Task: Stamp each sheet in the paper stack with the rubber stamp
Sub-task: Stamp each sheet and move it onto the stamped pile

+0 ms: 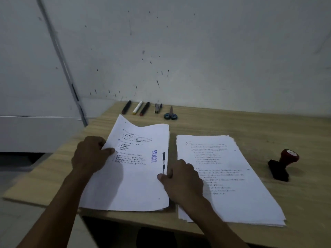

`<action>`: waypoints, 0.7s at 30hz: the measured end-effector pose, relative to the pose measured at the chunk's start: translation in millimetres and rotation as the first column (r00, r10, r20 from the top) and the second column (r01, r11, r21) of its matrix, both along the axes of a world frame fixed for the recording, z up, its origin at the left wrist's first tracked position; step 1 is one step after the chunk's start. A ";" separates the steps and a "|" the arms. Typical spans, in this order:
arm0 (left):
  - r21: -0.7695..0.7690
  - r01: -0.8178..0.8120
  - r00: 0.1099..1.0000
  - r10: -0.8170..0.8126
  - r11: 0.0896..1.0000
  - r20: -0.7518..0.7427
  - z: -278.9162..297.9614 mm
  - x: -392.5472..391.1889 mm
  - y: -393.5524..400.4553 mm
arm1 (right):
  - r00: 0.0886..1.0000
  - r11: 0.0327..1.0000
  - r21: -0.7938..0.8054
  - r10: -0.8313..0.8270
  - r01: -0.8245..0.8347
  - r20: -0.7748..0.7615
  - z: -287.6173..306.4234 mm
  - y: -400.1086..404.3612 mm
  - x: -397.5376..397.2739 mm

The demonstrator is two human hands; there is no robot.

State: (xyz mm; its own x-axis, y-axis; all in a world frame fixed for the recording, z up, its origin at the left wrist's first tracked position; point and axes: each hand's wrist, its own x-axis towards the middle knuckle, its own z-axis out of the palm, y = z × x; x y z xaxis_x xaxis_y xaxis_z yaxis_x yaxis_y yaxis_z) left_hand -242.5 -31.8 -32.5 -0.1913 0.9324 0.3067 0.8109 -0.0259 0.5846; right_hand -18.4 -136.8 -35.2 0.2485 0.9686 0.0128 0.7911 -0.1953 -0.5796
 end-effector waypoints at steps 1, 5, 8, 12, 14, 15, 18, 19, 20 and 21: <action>-0.001 -0.014 1.000 0.014 1.000 -0.003 -2.2 -1.6 2.2 | 1.000 1.000 -0.004 0.001 0.000 0.021 1.2 1.1 -3.6; -0.019 -0.080 0.997 0.079 0.997 -0.011 -8.7 -4.4 7.4 | 0.996 0.999 -0.043 0.031 -0.027 0.079 8.2 0.0 -10.0; -0.035 -0.101 0.995 0.101 0.994 -0.002 -12.8 -4.9 8.6 | 0.990 0.996 -0.060 0.067 -0.060 0.126 11.9 -4.8 -11.4; -0.077 -0.130 0.991 0.132 0.989 0.027 -18.5 -4.3 9.8 | 0.983 0.995 0.000 0.098 -0.099 0.158 11.4 -10.8 -17.2; -0.111 -0.127 0.991 0.131 0.986 0.034 -20.4 -3.9 11.6 | 0.979 0.993 0.021 0.112 -0.117 0.170 10.6 -12.5 -20.5; -0.122 -0.122 0.992 0.126 0.985 0.029 -21.1 -3.5 12.6 | 0.976 0.991 0.030 0.121 -0.128 0.179 9.6 -12.4 -21.7; -0.142 -0.106 0.993 0.111 0.984 0.029 -20.6 -2.3 13.1 | 0.972 0.987 0.048 0.143 -0.155 0.185 8.7 -13.2 -22.7; -0.145 -0.104 0.994 0.109 0.984 0.029 -19.9 -1.5 12.3 | 0.973 0.986 0.054 0.147 -0.159 0.177 9.0 -13.6 -21.7; -0.142 -0.103 0.994 0.106 0.985 0.018 -19.8 -0.7 11.7 | 0.975 0.985 0.061 0.149 -0.161 0.164 9.7 -14.1 -19.6; -0.128 -0.101 0.995 0.101 0.987 -0.003 -19.9 0.6 11.3 | 0.978 0.985 0.067 0.151 -0.162 0.143 10.8 -14.8 -17.0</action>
State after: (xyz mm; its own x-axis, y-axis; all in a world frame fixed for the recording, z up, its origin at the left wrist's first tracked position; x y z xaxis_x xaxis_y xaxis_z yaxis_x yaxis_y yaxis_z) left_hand -241.8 -20.5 -52.4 -0.2872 0.9397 0.1858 0.8034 0.1307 0.5810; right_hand -35.4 -151.6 -24.4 0.0849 0.9900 0.1130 0.8813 -0.0217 -0.4722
